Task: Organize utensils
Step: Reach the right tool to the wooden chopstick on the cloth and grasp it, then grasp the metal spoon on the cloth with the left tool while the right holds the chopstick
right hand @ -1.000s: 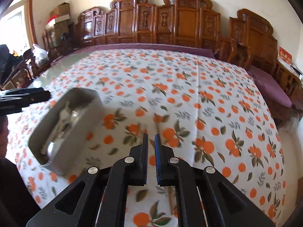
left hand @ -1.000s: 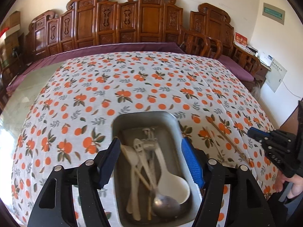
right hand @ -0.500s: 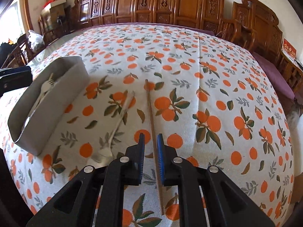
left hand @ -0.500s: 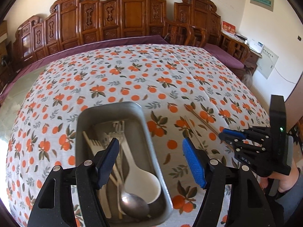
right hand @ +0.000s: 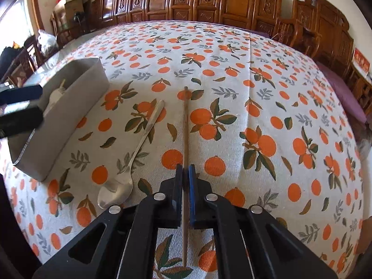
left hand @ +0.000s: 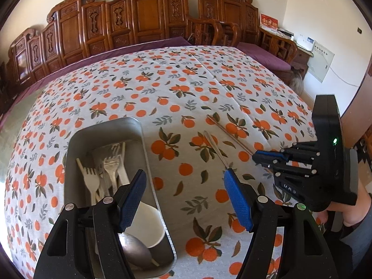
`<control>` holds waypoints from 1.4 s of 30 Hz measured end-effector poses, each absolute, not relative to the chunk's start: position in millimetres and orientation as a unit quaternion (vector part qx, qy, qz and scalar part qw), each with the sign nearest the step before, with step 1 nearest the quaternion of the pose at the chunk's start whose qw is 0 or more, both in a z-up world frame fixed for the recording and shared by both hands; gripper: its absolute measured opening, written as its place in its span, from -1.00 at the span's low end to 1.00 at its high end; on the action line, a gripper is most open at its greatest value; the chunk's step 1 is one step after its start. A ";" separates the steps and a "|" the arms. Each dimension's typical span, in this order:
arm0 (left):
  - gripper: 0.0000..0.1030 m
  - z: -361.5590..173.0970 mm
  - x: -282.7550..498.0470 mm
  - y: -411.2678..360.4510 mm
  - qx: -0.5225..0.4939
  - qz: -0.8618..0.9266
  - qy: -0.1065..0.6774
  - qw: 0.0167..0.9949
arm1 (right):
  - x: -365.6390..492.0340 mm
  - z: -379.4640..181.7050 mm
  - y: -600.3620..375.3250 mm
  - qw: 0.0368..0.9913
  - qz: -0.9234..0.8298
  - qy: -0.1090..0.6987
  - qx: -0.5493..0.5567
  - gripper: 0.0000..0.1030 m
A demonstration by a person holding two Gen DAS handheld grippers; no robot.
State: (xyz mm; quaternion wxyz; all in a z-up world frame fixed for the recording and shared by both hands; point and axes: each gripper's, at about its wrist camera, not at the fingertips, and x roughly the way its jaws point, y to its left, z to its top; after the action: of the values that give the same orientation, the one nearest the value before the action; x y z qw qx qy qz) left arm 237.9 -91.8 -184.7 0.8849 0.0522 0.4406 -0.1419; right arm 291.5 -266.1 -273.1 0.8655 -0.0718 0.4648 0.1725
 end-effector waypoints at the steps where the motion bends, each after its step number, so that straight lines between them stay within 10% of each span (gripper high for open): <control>1: 0.28 -185.8 237.8 -94.2 0.053 -0.143 0.441 0.884 | 291.5 -271.5 -269.1 0.867 0.172 0.463 -0.067 -0.89; 18: 0.28 -213.7 225.6 -148.3 0.069 -0.177 0.452 0.872 | 299.3 -248.1 -310.3 0.893 0.141 0.428 0.006 -0.89; 31: -0.51 -234.8 220.8 -180.7 0.100 -0.211 0.459 0.857 | 297.5 -242.9 -319.5 0.897 0.139 0.419 0.028 -0.88; 42: -0.54 -249.8 225.2 -180.3 0.123 -0.204 0.473 0.848 | 297.4 -243.4 -317.7 0.896 0.140 0.421 0.025 -0.88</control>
State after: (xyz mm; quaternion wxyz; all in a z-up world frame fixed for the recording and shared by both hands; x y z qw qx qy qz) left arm 225.2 -180.3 -249.8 0.8483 0.1227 0.4730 -0.2038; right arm 297.4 -317.7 -243.4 0.8957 0.0247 0.4213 0.1397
